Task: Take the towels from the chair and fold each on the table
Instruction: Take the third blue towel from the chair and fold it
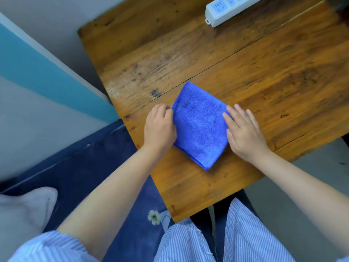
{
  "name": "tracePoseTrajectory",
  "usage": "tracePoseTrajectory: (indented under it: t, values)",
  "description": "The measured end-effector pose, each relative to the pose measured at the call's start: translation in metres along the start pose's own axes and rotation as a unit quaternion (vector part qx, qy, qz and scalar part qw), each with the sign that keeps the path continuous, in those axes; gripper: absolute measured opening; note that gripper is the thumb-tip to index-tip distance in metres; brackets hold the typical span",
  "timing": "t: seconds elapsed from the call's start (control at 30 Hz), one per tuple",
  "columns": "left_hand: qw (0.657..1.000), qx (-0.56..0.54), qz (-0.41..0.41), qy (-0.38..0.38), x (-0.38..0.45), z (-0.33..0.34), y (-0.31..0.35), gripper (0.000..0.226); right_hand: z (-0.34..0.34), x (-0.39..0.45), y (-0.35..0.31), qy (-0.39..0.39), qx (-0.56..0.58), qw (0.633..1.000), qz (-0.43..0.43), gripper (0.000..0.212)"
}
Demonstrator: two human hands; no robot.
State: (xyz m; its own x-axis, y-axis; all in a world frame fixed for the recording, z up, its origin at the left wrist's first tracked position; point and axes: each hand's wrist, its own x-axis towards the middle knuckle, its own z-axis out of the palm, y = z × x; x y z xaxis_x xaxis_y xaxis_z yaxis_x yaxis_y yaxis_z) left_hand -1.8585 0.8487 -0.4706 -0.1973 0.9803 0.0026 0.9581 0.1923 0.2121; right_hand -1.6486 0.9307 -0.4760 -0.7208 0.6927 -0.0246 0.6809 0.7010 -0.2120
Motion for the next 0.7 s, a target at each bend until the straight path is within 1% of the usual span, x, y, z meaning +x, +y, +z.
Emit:
tracePoseTrajectory:
  t: [0.03, 0.07, 0.1, 0.13, 0.17, 0.27, 0.4, 0.47, 0.53, 0.6, 0.63, 0.67, 0.7]
  values:
    - [0.998, -0.012, -0.060, -0.010, 0.001, 0.001, 0.013, 0.039, 0.000, 0.008, -0.005, -0.030, -0.017, 0.999, 0.024, 0.050]
    - [0.991, -0.019, -0.126, -0.047, 0.002, 0.003, 0.024, 0.045, 0.001, 0.014, -0.010, -0.059, -0.035, 0.997, 0.037, 0.054]
    - [0.976, -0.025, -0.186, -0.114, 0.000, 0.009, 0.032, 0.054, 0.005, 0.018, -0.014, -0.089, -0.058, 0.994, 0.040, 0.058]
    - [0.959, -0.031, -0.220, -0.174, -0.004, 0.015, 0.035, 0.061, 0.011, 0.019, -0.015, -0.112, -0.083, 0.990, 0.038, 0.060]
    - [0.950, -0.030, -0.236, -0.204, -0.008, 0.021, 0.037, 0.064, 0.017, 0.017, -0.014, -0.128, -0.103, 0.986, 0.033, 0.062]
    - [0.946, -0.014, -0.245, -0.210, -0.014, 0.031, 0.034, 0.064, 0.031, 0.011, -0.001, -0.125, -0.132, 0.983, 0.006, 0.062]
    - [0.944, -0.028, -0.249, -0.213, -0.011, 0.026, 0.037, 0.063, 0.024, 0.001, 0.014, -0.142, -0.114, 0.983, -0.021, 0.066]
    - [0.940, -0.052, -0.266, -0.206, -0.012, 0.024, 0.035, 0.060, 0.013, 0.001, 0.017, -0.161, -0.101, 0.981, -0.036, 0.066]
    - [0.932, -0.061, -0.306, -0.187, -0.019, 0.024, 0.031, 0.056, 0.000, 0.015, 0.016, -0.135, -0.087, 0.984, -0.073, 0.055]
    - [0.926, -0.021, -0.339, -0.166, -0.024, 0.021, 0.030, 0.056, -0.013, 0.043, 0.008, -0.073, -0.022, 0.994, -0.074, 0.041]
    - [0.919, 0.002, -0.357, -0.164, -0.024, 0.020, 0.031, 0.057, -0.019, 0.063, 0.001, -0.064, 0.008, 0.996, -0.068, 0.036]
    - [0.914, 0.017, -0.370, -0.167, -0.021, 0.019, 0.031, 0.059, -0.022, 0.083, -0.008, -0.070, 0.025, 0.996, -0.057, 0.034]
    - [0.906, 0.012, -0.386, -0.172, -0.018, 0.016, 0.031, 0.060, -0.025, 0.104, -0.016, -0.108, 0.036, 0.993, -0.036, 0.037]
